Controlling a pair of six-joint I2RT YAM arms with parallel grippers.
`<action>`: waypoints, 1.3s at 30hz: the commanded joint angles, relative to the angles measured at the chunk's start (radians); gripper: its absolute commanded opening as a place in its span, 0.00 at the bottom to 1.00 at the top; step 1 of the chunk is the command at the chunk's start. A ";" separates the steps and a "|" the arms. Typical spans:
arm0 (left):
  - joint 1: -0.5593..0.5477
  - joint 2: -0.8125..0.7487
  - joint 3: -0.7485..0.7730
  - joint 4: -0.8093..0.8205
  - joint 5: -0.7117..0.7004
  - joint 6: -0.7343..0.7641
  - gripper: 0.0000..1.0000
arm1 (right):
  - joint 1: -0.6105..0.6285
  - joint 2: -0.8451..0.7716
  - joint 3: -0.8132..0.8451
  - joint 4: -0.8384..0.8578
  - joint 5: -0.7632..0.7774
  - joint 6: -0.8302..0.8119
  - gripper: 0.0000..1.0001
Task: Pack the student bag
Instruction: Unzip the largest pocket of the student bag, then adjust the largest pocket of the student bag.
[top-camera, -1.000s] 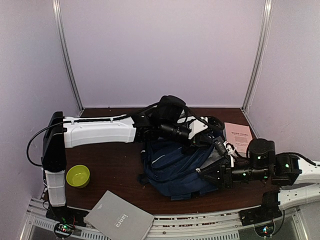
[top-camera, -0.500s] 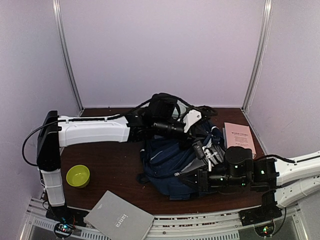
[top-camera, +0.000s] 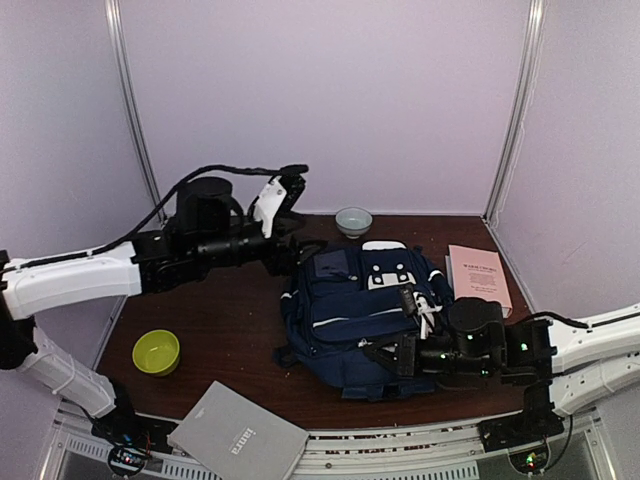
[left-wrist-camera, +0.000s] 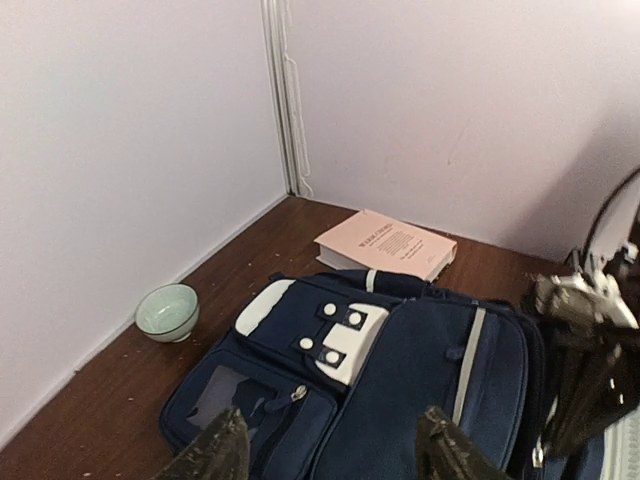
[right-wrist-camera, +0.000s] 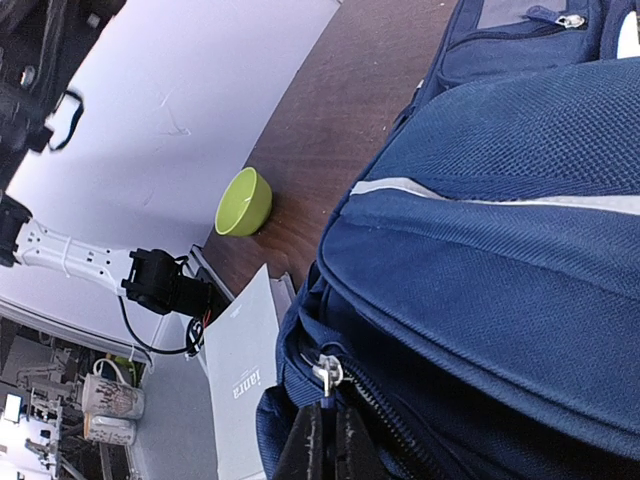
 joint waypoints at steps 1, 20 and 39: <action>-0.079 -0.184 -0.251 0.074 -0.115 0.042 0.53 | -0.060 0.050 0.037 0.129 0.022 0.106 0.00; -0.388 0.127 -0.356 0.328 -0.268 0.447 0.45 | -0.035 0.205 0.267 -0.095 0.151 -0.029 0.00; -0.465 0.114 -0.371 0.304 -0.263 0.547 0.33 | -0.105 0.324 0.270 0.111 0.133 0.017 0.00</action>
